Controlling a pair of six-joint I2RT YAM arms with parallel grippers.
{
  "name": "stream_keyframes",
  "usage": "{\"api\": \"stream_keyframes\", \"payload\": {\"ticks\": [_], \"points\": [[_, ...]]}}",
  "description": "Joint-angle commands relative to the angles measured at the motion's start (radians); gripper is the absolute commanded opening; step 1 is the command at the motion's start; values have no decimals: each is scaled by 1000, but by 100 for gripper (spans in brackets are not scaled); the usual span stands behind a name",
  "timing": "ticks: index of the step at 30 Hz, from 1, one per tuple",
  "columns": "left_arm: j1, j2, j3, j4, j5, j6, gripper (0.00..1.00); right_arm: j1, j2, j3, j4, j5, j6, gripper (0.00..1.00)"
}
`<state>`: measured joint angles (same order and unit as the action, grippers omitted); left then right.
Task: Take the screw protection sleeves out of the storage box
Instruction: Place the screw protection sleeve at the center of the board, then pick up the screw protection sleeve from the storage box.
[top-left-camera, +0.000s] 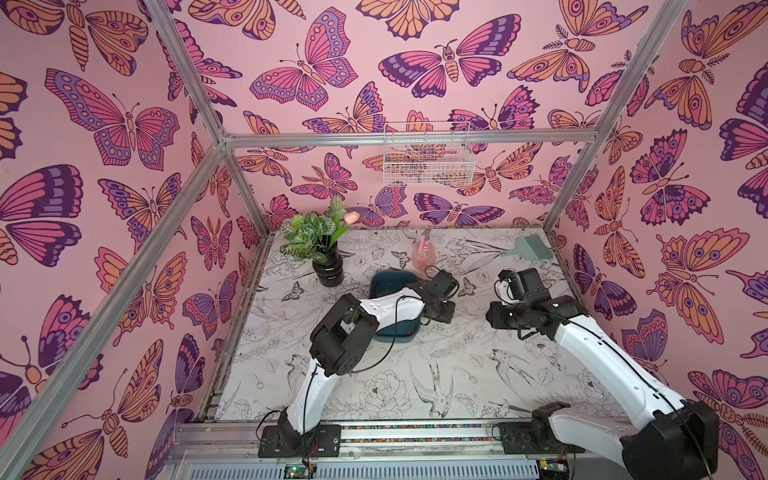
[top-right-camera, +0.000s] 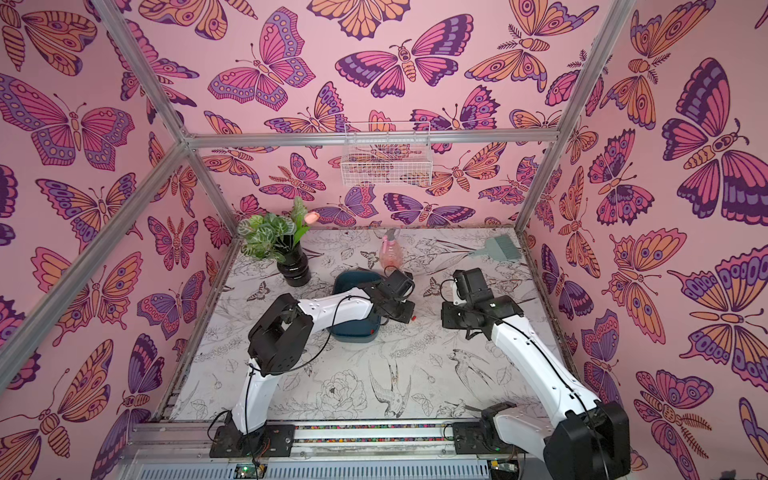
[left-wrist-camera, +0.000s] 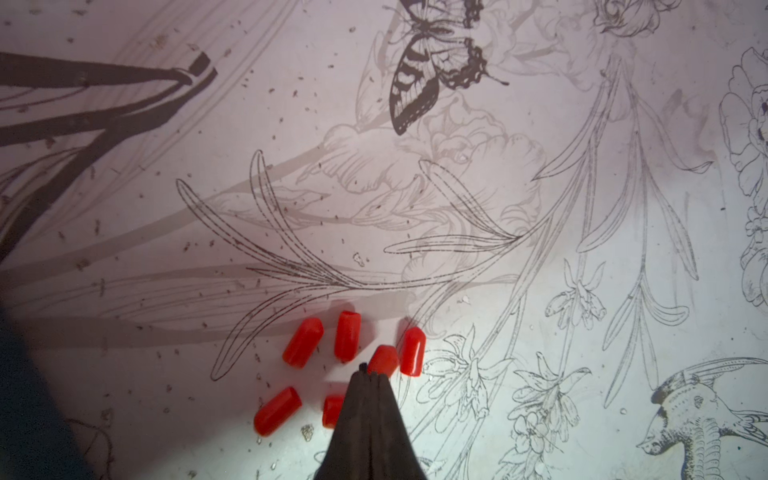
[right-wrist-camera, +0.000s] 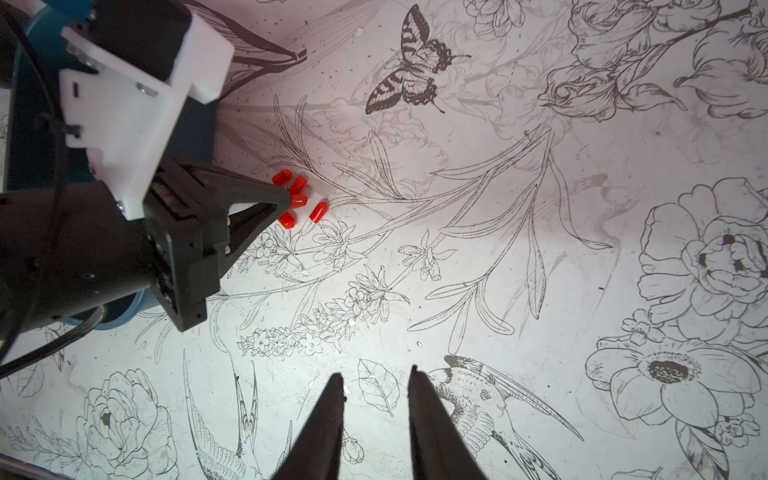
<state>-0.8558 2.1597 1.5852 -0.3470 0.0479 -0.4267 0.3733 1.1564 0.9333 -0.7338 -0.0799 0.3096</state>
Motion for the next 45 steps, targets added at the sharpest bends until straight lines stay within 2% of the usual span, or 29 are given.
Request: {"api": "stream_keyframes", "payload": {"ticks": [1, 6, 12, 18, 22, 28, 34, 40, 45], "points": [[7, -31, -13, -31, -19, 13, 2, -10, -13, -7, -12, -8, 0, 31], [6, -32, -8, -31, -21, 13, 15, -10, -15, -7, -12, -8, 1, 31], [6, -38, 10, -31, -20, 22, 24, -9, -12, -7, -12, -8, 2, 31], [7, -97, 7, -31, -29, 25, 28, -10, -10, 1, -15, -12, 1, 31], [8, -210, -23, -48, -54, 41, 30, -10, -11, 13, -24, -19, 1, 31], [28, -436, -139, -50, -138, 62, 31, -9, -33, 19, 4, -83, 21, 32], [101, -677, -388, -49, -193, 17, 31, 1, -18, 50, 33, -139, 61, 31], [185, -863, -624, -42, -174, -27, 32, 56, 33, 101, 50, -131, 91, 31], [256, -954, -710, -36, -134, -55, 32, 129, 102, 154, 74, -102, 121, 31]]}}
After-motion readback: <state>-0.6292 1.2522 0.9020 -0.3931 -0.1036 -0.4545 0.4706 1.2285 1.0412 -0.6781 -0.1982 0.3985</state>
